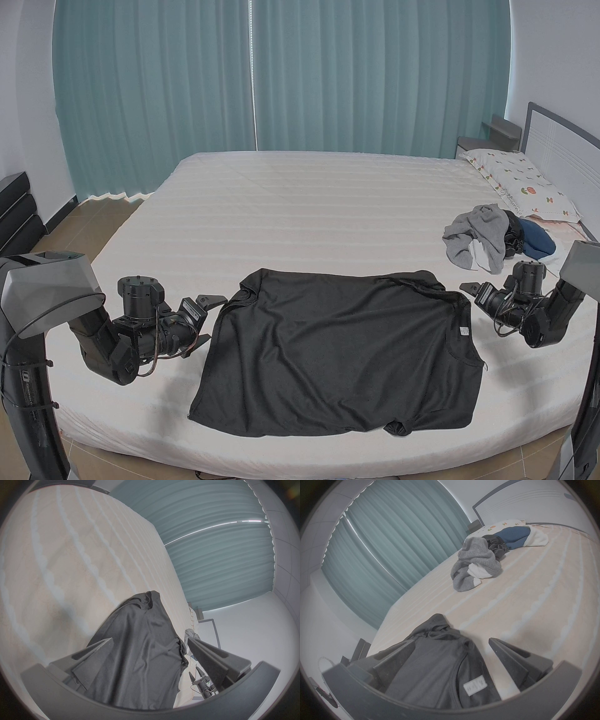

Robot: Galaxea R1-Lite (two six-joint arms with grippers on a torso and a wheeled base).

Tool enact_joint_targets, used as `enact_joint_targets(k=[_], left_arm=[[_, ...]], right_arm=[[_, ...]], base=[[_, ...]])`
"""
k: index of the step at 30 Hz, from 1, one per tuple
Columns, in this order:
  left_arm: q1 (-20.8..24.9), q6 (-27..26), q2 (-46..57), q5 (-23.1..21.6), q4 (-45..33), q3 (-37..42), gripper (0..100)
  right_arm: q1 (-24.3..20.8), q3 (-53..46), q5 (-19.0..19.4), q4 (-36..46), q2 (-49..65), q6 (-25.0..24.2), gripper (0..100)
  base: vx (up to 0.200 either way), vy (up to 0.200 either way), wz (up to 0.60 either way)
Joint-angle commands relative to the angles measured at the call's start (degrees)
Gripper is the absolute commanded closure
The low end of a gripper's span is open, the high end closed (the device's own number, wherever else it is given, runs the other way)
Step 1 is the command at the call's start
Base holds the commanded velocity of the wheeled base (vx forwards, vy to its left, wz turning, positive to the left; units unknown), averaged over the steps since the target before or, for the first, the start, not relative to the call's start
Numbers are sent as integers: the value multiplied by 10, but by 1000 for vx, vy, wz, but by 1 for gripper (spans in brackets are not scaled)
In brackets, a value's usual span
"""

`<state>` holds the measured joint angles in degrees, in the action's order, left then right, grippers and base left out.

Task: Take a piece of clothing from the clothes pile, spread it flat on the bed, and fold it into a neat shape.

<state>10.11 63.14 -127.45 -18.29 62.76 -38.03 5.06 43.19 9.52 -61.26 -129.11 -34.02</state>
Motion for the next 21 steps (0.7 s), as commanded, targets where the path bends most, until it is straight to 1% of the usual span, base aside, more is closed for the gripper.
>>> enact_joint_targets(k=[1, 5, 7, 8, 9, 10, 13, 15, 16, 18, 19, 21], left_arm=[[8, 0, 39, 2, 15, 49, 0], [25, -5, 55, 4, 18, 90, 0], [28, -5, 61, 4, 28, 107, 0], [28, -5, 61, 4, 28, 107, 0], [28, -5, 61, 4, 28, 107, 0], [33, -4, 63, 4, 54, 139, 0], [34, -4, 63, 5, 76, 161, 0], [34, -4, 58, 9, 104, 183, 0], [34, -4, 58, 9, 104, 183, 0], [34, 0, 57, 9, 122, 189, 0], [34, 0, 57, 9, 123, 189, 0], [34, 2, 57, 8, 122, 190, 0]], right_arm=[[-15, -101, 16, -80, 36, -32, 0], [-37, -152, 18, -105, 48, -46, 0], [-49, -166, 18, -115, 54, -65, 0], [-49, -166, 18, -115, 54, -65, 0], [-49, -166, 18, -115, 54, -65, 0], [-69, -183, 17, -124, 60, -104, 0], [-90, -200, 16, -127, 62, -112, 0], [-113, -209, 15, -126, 77, -119, 0], [-113, -209, 15, -126, 77, -119, 0], [-123, -221, 17, -127, 83, -143, 0], [-123, -221, 17, -127, 83, -144, 0], [-123, -225, 18, -131, 82, -162, 0]], base=[[-200, 0, 0], [-200, 0, 0], [-200, 0, 0], [-200, 0, 0], [0, 0, 0], [0, 0, 0], [0, 0, 0], [0, 0, 0], [0, 0, 0], [0, 0, 0], [0, 0, 0], [0, 0, 0]])
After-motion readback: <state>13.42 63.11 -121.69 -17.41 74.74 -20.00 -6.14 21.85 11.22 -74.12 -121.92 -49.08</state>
